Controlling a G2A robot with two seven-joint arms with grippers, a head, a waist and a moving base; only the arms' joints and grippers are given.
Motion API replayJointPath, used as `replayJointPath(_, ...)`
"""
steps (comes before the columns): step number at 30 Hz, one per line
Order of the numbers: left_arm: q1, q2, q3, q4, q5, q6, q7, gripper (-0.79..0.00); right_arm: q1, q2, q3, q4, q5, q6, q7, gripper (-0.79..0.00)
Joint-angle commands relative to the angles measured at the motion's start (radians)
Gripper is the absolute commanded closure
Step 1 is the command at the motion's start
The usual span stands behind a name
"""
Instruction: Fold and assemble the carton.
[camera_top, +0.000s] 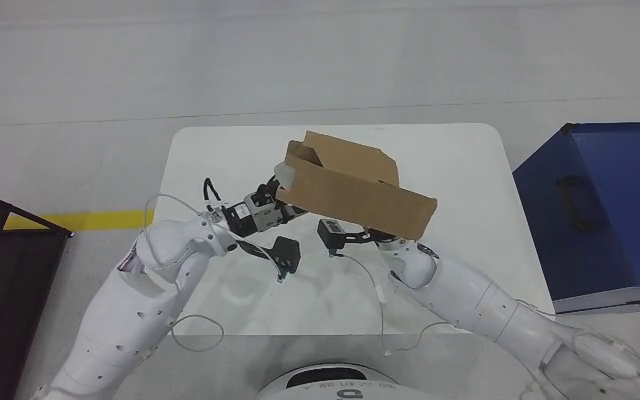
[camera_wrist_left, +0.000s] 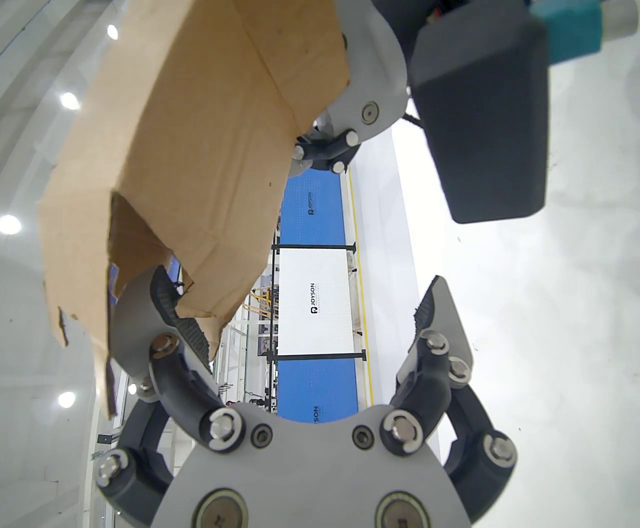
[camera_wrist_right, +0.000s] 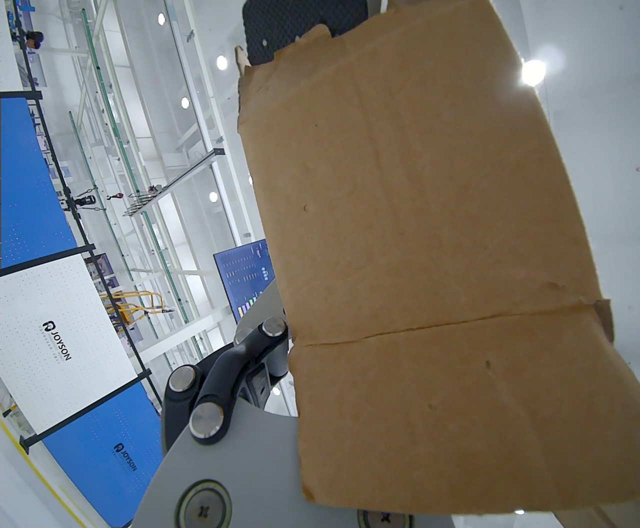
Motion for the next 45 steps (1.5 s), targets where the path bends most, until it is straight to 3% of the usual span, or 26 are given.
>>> replayJointPath(1,-0.002,-0.001,0.006,0.002,0.010,-0.006,-0.013,-0.785,0.002,0.001,-0.003,0.000,0.000,0.000,0.002,0.000)
replayJointPath(45,-0.001,-0.005,0.028,0.031,0.017,-0.006,-0.032,-0.785,-0.002,0.016,-0.007,-0.019,0.000,0.000,0.042,0.000)
